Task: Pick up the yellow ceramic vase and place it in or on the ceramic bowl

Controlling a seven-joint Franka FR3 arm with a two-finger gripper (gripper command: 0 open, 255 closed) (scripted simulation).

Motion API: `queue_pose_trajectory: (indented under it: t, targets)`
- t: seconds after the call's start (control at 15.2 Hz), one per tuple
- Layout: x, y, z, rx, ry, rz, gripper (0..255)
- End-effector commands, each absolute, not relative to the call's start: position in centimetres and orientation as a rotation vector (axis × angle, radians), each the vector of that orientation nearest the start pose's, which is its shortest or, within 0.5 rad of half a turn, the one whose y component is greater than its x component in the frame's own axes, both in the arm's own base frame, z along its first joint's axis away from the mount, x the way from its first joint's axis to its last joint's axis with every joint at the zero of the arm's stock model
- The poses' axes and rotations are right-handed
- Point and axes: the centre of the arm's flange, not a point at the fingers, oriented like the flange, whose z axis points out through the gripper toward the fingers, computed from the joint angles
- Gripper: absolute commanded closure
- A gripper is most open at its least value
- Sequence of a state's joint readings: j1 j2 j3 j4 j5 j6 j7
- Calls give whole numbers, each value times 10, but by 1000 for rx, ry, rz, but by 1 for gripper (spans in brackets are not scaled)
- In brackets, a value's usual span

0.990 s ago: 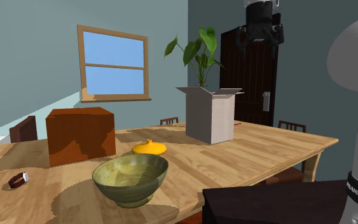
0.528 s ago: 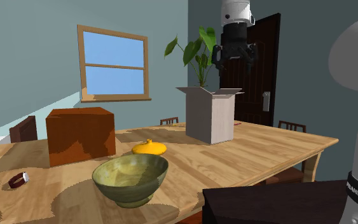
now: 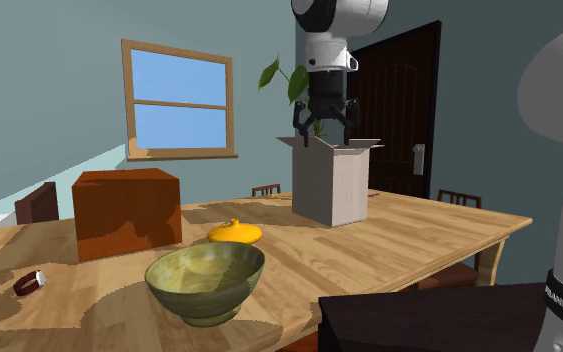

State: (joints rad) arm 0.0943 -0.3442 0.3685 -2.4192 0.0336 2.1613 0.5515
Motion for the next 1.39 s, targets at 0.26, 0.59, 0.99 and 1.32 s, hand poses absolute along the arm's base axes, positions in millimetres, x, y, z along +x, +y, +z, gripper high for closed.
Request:
queue_pose_trajectory:
  t: [0.26, 0.59, 0.99, 1.32]
  targets:
    - [423, 260, 389, -3174, 198, -189, 0]
    - [446, 308, 352, -3169, 199, -209, 0]
    - [475, 366, 308, -3163, 201, -234, 0]
    - [499, 415, 273, -3157, 202, -254, 0]
